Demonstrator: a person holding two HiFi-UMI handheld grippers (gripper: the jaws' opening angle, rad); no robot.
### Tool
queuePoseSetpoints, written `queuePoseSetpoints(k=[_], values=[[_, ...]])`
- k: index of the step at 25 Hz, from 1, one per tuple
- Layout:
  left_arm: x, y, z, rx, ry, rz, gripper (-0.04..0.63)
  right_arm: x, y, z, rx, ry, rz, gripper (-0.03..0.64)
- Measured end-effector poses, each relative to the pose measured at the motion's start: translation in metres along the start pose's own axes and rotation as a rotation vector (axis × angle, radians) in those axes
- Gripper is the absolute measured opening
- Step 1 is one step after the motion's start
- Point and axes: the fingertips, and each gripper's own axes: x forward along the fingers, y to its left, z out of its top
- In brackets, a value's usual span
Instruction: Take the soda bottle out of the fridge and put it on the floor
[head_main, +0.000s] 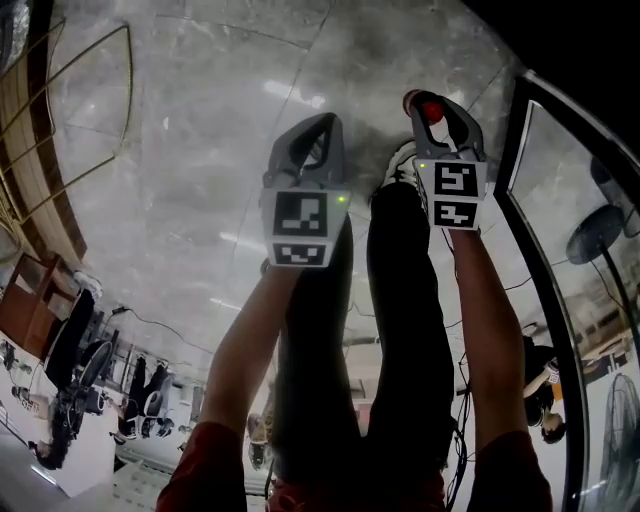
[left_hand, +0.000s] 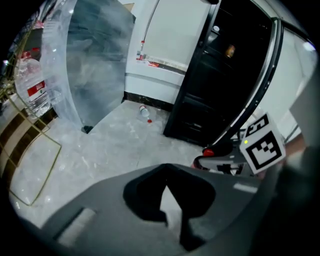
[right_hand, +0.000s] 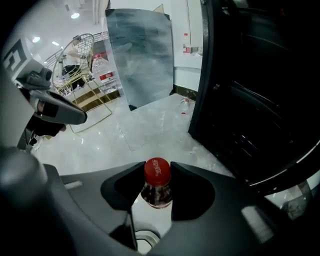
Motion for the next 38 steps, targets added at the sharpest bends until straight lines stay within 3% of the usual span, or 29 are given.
queuePoseSetpoints(k=[8, 16, 22, 38], values=[[0.046, 0.033, -0.027, 0.030, 0.019, 0.002, 0.000, 0.079, -0.012, -0.008, 0.002, 0.011, -0.019, 0.152], [0.067, 0.051, -0.025, -0.017, 0.003, 0.022, 0.000, 0.121, -0.022, 0.011, -0.032, -0.037, -0.036, 0.152], [0.074, 0.048, -0.019, -0.022, -0.006, 0.007, 0.002, 0.122, -0.019, 0.010, -0.033, -0.073, -0.059, 0.152], [0.077, 0.039, -0.014, -0.009, -0.001, 0.011, 0.001, 0.108, -0.020, -0.015, -0.051, -0.048, -0.054, 0.153]])
